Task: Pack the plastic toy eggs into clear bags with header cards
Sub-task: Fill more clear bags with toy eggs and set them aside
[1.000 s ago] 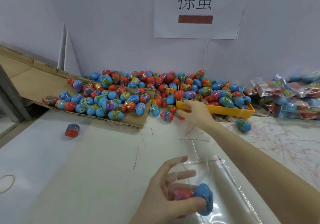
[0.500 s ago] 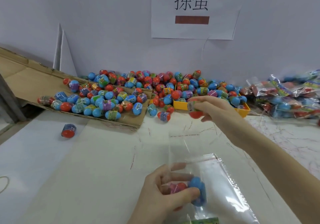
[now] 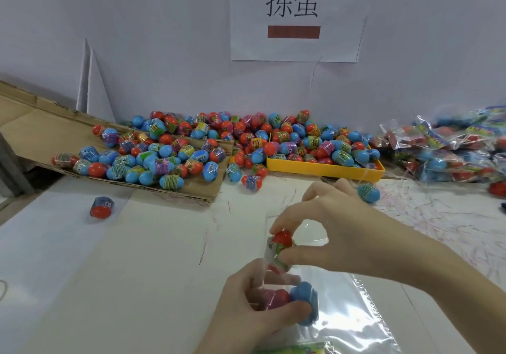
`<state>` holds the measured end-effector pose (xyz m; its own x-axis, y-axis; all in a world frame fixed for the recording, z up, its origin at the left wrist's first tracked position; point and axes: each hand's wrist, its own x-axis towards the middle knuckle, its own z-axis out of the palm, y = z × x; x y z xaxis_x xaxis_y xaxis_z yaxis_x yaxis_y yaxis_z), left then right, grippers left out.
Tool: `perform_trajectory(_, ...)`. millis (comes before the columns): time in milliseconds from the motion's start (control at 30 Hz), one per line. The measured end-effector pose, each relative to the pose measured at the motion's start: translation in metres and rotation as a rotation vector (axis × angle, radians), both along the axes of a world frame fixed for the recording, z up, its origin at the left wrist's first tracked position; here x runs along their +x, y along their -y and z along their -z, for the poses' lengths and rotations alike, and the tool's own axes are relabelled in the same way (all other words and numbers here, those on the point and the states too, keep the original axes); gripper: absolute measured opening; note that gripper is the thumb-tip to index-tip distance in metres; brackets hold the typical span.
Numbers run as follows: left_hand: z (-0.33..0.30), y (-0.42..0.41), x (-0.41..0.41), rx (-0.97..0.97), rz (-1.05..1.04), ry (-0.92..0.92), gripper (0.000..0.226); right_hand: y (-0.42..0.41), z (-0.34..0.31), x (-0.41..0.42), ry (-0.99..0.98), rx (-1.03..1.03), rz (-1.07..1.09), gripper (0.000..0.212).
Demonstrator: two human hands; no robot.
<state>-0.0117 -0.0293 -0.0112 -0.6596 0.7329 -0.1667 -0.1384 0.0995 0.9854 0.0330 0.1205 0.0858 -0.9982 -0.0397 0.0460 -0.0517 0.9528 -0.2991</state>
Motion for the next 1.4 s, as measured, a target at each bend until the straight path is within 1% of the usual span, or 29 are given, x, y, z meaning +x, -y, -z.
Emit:
perform_trajectory(67,0.0,0.0,0.0,-0.008,0.005,-0.015,0.057,0.0,-0.005,-0.006,0.07,-0.024,-0.012,0.034)
perform_trajectory(167,-0.002,0.0,0.0,-0.026,0.021,-0.047,0.044,0.002,-0.009,-0.015,0.155,0.016,-0.013,0.035)
perform_trajectory(333,-0.004,0.0,0.001,-0.026,-0.007,-0.029,0.015,0.011,-0.002,-0.023,0.205,0.061,-0.02,0.031)
perform_trajectory(367,-0.004,0.0,0.001,-0.014,-0.017,-0.022,0.013,0.012,-0.001,-0.023,0.206,0.058,-0.024,0.031)
perform_trajectory(467,-0.004,0.001,0.002,0.067,-0.046,0.005,0.037,0.01,-0.002,-0.023,0.277,-0.014,-0.065,0.034)
perform_trajectory(500,-0.004,0.001,0.001,0.09,-0.065,0.019,0.039,0.008,-0.005,-0.024,0.315,-0.049,-0.101,0.035)
perform_trajectory(533,-0.004,0.0,0.001,0.107,-0.082,0.037,0.036,0.005,-0.008,-0.026,0.333,-0.117,-0.135,0.032)
perform_trajectory(567,-0.004,0.0,0.0,0.115,-0.092,0.059,0.031,0.001,-0.011,-0.032,0.301,-0.217,-0.147,0.025)
perform_trajectory(600,-0.004,0.0,0.0,0.117,-0.092,0.074,0.026,-0.003,-0.012,-0.041,0.204,-0.34,-0.119,0.018)
perform_trajectory(633,-0.004,0.0,0.0,0.118,-0.085,0.088,0.023,-0.008,-0.011,-0.052,0.056,-0.46,-0.041,0.015)
perform_trajectory(667,-0.003,0.0,0.001,0.124,-0.083,0.112,0.021,-0.014,-0.006,-0.068,-0.091,-0.53,0.067,0.014)
perform_trajectory(700,-0.003,0.001,0.001,0.136,-0.089,0.141,0.022,-0.019,0.003,-0.084,-0.192,-0.498,0.172,0.014)
perform_trajectory(733,-0.003,0.001,0.001,0.148,-0.093,0.158,0.023,-0.022,0.013,-0.099,-0.231,-0.379,0.254,0.019)
perform_trajectory(767,-0.003,0.001,0.001,0.155,-0.092,0.157,0.024,-0.026,0.026,-0.112,-0.226,-0.235,0.296,0.028)
perform_trajectory(833,-0.002,0.002,0.001,0.157,-0.089,0.131,0.029,-0.034,0.053,-0.132,-0.162,-0.01,0.287,0.04)
perform_trajectory(900,-0.002,0.002,0.0,0.185,-0.084,0.132,0.036,-0.04,0.073,-0.144,-0.151,0.129,0.258,0.043)
perform_trajectory(933,-0.003,0.003,0.0,0.194,-0.078,0.14,0.038,-0.043,0.079,-0.147,-0.16,0.178,0.243,0.043)
perform_trajectory(1000,-0.004,0.002,-0.001,0.196,-0.067,0.157,0.033,-0.045,0.087,-0.15,-0.175,0.227,0.222,0.041)
perform_trajectory(1100,-0.002,0.003,-0.003,0.192,-0.069,0.185,0.025,-0.045,0.087,-0.148,-0.165,0.224,0.247,0.028)
perform_trajectory(1133,-0.001,0.003,-0.004,0.192,-0.073,0.19,0.025,-0.045,0.085,-0.144,-0.156,0.2,0.252,0.027)
perform_trajectory(1200,0.0,0.003,-0.005,0.199,-0.083,0.193,0.028,-0.042,0.074,-0.132,-0.171,0.066,0.281,0.035)
perform_trajectory(1267,0.001,0.003,-0.005,0.212,-0.087,0.196,0.028,-0.037,0.055,-0.114,-0.272,-0.218,0.348,0.041)
perform_trajectory(1300,0.002,0.002,-0.005,0.221,-0.092,0.205,0.028,-0.032,0.042,-0.103,-0.333,-0.389,0.375,0.036)
perform_trajectory(1333,0.003,0.002,-0.006,0.234,-0.1,0.214,0.029,-0.028,0.03,-0.09,-0.38,-0.559,0.385,0.028)
perform_trajectory(1367,0.003,0.002,-0.006,0.241,-0.103,0.212,0.029,-0.024,0.019,-0.076,-0.413,-0.715,0.365,0.018)
perform_trajectory(1400,0.003,0.001,-0.007,0.24,-0.105,0.206,0.031,-0.018,0.008,-0.061,-0.409,-0.834,0.308,0.012)
